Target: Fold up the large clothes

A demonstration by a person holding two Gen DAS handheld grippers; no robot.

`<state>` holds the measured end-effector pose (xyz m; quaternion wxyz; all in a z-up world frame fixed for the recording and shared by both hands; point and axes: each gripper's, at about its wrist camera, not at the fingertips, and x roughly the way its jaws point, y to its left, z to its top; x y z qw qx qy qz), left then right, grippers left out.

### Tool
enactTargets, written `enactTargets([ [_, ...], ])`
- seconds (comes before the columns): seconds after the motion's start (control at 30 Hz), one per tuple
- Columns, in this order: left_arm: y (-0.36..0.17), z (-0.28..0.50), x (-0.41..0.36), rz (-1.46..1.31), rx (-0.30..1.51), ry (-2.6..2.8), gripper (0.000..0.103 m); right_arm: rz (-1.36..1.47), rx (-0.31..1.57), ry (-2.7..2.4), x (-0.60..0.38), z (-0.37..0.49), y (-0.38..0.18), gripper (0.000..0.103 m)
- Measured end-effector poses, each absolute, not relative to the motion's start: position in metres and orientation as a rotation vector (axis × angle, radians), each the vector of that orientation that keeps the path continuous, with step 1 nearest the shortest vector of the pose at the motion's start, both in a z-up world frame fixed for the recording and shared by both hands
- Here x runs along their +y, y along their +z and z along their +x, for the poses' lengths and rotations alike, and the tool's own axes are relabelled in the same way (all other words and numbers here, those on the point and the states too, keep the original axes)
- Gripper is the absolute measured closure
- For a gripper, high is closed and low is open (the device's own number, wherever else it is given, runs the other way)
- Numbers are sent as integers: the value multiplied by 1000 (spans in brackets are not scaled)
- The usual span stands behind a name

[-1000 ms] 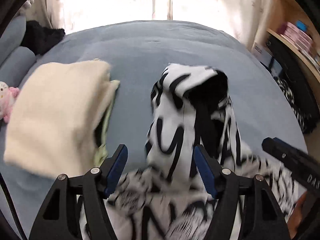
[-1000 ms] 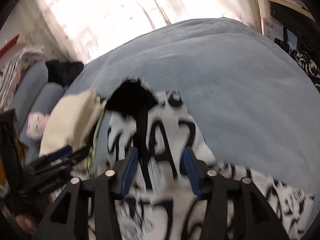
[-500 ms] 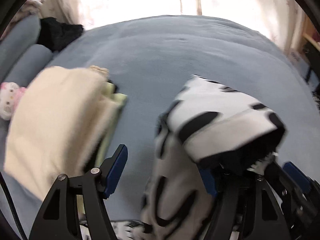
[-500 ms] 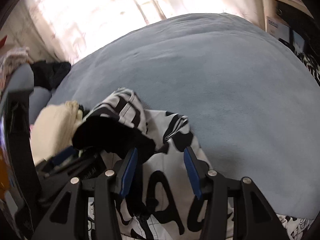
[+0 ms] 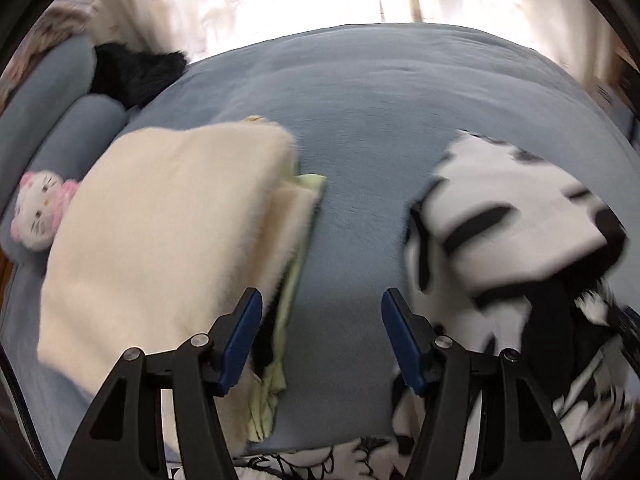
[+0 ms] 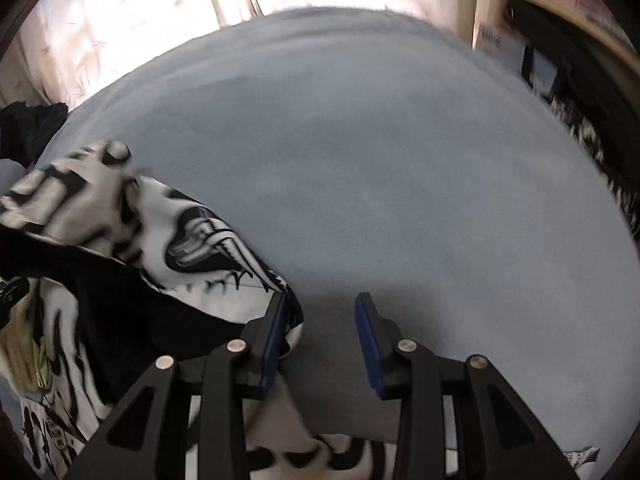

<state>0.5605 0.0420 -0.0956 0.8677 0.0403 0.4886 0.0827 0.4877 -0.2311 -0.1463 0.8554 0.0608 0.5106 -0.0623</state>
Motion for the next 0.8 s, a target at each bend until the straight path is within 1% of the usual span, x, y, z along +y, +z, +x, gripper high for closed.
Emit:
enactTargets([
  [0.23, -89, 548, 20, -2, 1031, -59, 41, 190, 1093, -99, -239, 481, -161, 68],
  [0.33, -87, 555, 17, -27, 1012, -28, 41, 199, 1087, -91, -238, 479, -164, 68],
  [0.53, -95, 589, 29, -189, 1013, 44, 41, 201, 1086, -73, -237, 481, -167, 68],
  [0.57, -97, 592, 33, -211, 1016, 46, 43, 202, 1086, -71, -240, 478, -166, 68],
  [0.63, -99, 595, 32, -180, 1016, 69, 91, 199, 1091, -66, -241, 478, -164, 68],
  [0.67, -103, 597, 31, -146, 1029, 88, 100, 199, 1095, -63, -240, 479, -163, 68],
  [0.7, -106, 596, 31, -101, 1034, 114, 103, 207, 1095, -55, -241, 479, -160, 68],
  [0.8, -108, 591, 33, 23, 1000, 136, 103, 279, 1068, 23, -242, 483, -146, 67],
])
